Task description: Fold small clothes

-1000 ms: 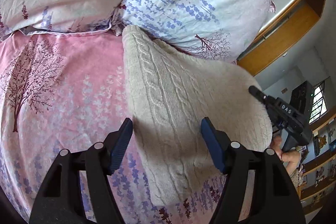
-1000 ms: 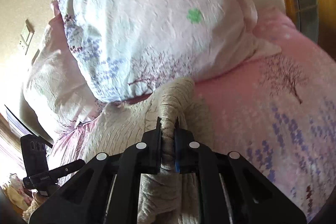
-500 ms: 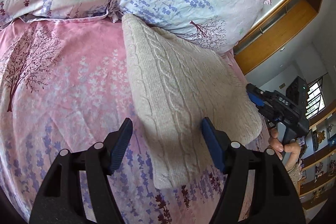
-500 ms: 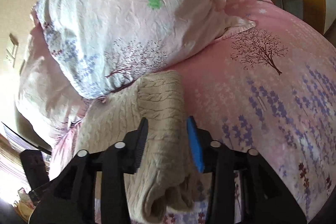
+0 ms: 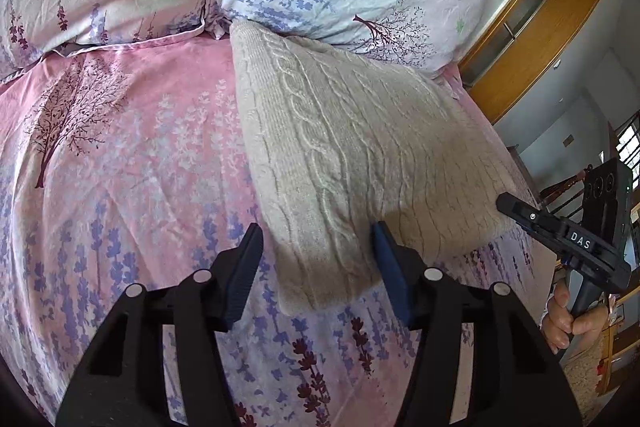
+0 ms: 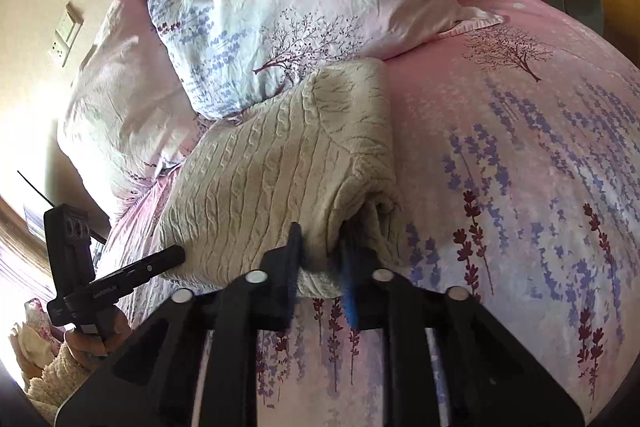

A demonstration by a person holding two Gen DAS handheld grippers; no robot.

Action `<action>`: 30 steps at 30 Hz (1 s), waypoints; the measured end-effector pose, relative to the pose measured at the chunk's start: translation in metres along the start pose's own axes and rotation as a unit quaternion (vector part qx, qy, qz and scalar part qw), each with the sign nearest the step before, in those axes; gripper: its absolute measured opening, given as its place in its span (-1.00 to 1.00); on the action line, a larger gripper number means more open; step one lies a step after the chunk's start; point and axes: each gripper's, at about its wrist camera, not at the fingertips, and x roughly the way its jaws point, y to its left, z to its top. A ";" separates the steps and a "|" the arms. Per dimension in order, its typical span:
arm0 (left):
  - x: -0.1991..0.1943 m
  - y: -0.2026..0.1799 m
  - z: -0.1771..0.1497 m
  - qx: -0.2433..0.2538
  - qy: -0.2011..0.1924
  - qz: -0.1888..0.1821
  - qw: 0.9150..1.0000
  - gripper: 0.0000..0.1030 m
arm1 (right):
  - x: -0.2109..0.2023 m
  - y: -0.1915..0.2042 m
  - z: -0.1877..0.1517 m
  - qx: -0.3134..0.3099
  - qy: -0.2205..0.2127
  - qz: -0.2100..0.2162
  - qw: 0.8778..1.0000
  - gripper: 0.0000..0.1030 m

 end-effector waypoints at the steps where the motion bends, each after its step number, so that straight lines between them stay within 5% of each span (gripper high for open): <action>1: 0.000 -0.001 0.000 0.000 0.000 0.004 1.000 0.09 | 0.001 0.000 0.000 -0.001 -0.002 -0.004 1.000 -0.77; 10: 0.001 -0.006 0.002 0.021 -0.004 0.028 0.999 0.10 | -0.012 0.004 0.002 -0.012 -0.031 -0.021 0.999 -0.81; 16: -0.001 -0.007 0.002 0.012 0.003 0.009 1.000 0.09 | -0.033 0.007 0.008 -0.017 -0.065 -0.034 0.997 -0.83; 22: 0.004 -0.004 -0.003 -0.008 0.012 -0.010 1.000 -0.29 | 0.000 -0.016 -0.002 0.004 0.004 -0.073 0.997 -0.83; 26: 0.002 -0.004 -0.001 -0.004 0.012 -0.011 1.000 -0.26 | 0.003 -0.020 0.000 0.013 0.014 -0.057 0.998 -0.80; 28: -0.003 -0.001 0.000 -0.011 0.014 -0.018 1.000 -0.23 | -0.002 -0.022 0.003 0.021 0.014 -0.043 0.999 -0.63; 30: -0.011 0.002 0.004 -0.015 0.007 -0.019 1.000 -0.02 | -0.010 -0.026 0.008 0.037 0.004 -0.036 0.999 -0.16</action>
